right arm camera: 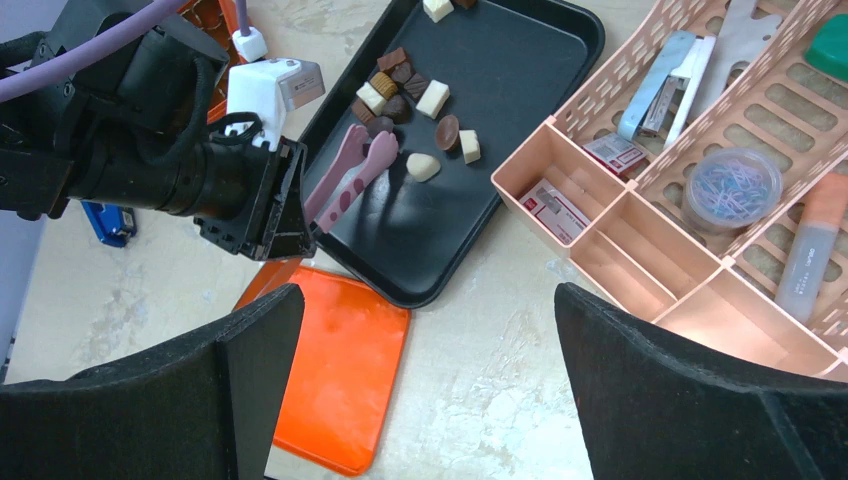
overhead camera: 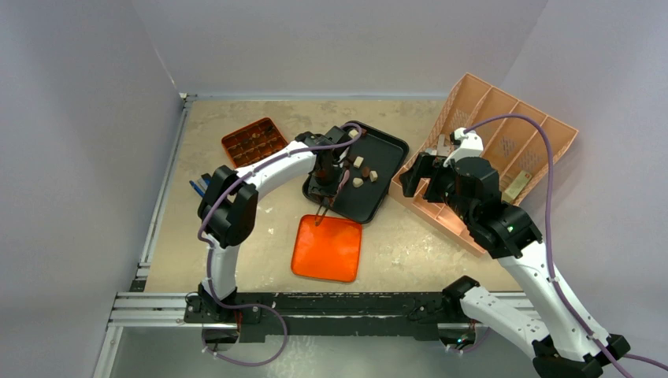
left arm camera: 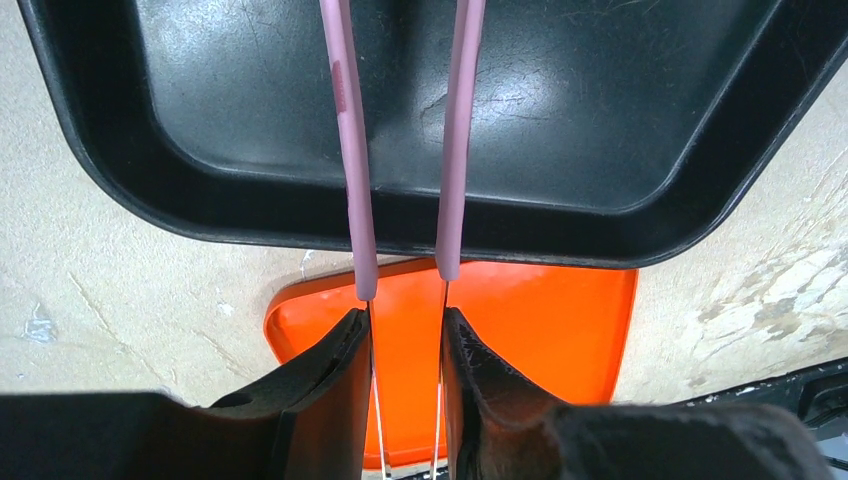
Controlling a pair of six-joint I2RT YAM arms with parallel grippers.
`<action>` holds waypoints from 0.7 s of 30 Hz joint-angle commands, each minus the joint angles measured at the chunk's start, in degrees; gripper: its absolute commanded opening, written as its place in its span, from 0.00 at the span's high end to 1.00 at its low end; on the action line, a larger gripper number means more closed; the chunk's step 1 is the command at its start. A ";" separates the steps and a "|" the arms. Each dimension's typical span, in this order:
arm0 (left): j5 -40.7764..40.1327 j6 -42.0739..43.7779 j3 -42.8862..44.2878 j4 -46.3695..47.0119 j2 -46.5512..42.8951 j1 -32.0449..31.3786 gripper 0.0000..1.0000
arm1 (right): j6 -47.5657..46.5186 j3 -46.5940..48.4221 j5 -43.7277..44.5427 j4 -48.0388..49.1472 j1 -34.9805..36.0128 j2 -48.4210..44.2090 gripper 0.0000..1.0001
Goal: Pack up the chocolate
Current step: Pick up the fake chocolate from the plate.
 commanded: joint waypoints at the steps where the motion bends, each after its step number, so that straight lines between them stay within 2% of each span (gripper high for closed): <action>1: 0.14 -1.17 0.11 0.31 -3.53 -0.25 0.78 | 0.25 -0.01 0.43 2.62 0.27 -0.12 0.03; 15: -2.26 -2.55 -0.84 -1.89 -11.25 -0.26 0.79 | 0.62 0.77 0.28 2.77 0.24 0.36 0.03; 21: -7.17 -2.97 0.56 -3.20 -13.75 0.35 0.79 | 0.59 1.15 0.29 3.37 0.24 0.46 0.03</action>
